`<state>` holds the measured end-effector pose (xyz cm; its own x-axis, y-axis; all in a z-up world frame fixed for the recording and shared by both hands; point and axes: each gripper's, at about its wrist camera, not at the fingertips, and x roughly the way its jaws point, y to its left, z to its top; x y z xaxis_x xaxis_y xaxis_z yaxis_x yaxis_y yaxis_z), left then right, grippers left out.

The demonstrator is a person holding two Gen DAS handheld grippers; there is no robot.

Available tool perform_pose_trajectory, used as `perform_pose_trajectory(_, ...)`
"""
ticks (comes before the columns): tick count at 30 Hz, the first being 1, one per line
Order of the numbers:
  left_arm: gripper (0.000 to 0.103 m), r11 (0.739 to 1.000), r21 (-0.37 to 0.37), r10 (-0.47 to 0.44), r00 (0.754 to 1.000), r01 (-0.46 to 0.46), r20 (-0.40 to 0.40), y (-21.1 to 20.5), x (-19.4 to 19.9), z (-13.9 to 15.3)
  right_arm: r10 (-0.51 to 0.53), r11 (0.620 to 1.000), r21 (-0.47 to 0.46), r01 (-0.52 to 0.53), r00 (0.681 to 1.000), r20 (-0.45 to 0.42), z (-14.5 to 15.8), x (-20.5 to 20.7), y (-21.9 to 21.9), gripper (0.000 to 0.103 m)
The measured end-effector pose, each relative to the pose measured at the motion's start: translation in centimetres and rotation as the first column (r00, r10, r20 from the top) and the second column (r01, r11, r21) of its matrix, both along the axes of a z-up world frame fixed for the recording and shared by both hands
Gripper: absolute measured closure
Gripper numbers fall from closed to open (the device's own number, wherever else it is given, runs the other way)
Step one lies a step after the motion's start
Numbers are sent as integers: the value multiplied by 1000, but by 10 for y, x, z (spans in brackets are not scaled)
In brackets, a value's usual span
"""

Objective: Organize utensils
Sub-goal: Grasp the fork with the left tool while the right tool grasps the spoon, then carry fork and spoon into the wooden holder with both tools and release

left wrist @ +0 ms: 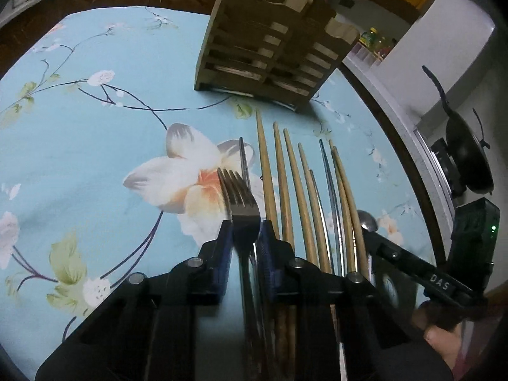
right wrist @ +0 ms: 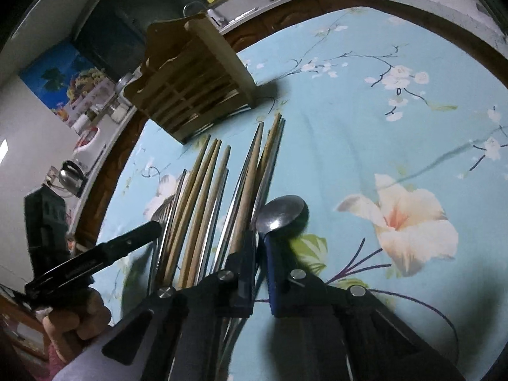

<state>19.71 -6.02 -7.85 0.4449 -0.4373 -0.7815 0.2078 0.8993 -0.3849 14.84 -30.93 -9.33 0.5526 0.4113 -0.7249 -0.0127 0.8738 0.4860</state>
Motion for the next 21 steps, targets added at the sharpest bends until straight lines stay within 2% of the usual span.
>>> perform_pose_trajectory(1,89,1000,1,-3,1000,3,5,0,-1,1,-1,1000,-1,1,1000,5,2,-1,-1,99)
perform_pose_trajectory(2,97,1000,0,-5,1000,5,11,1,-2,2,-4,1000,-7,5,1000,13,4,-2,-2,100)
perform_pose_trajectory(3,100,1000,-4,-9,1000,9,17,2,-3,3,-8,1000,-13,8,1000,26,7,-5,-3,100)
perform_pose_trajectory(10,101,999,-30,16,996,-14,85,16,-19,26,-18,996,-80,28,991,130,43,-22,-9,101)
perform_pose_trajectory(15,101,993,-111,61,990,-47,125,36,-31,50,-20,993,-106,42,979,201,70,-29,-10,101)
perform_pose_trajectory(21,101,988,-142,94,975,-66,200,50,-40,83,-16,991,-122,53,959,284,102,-28,-6,101)
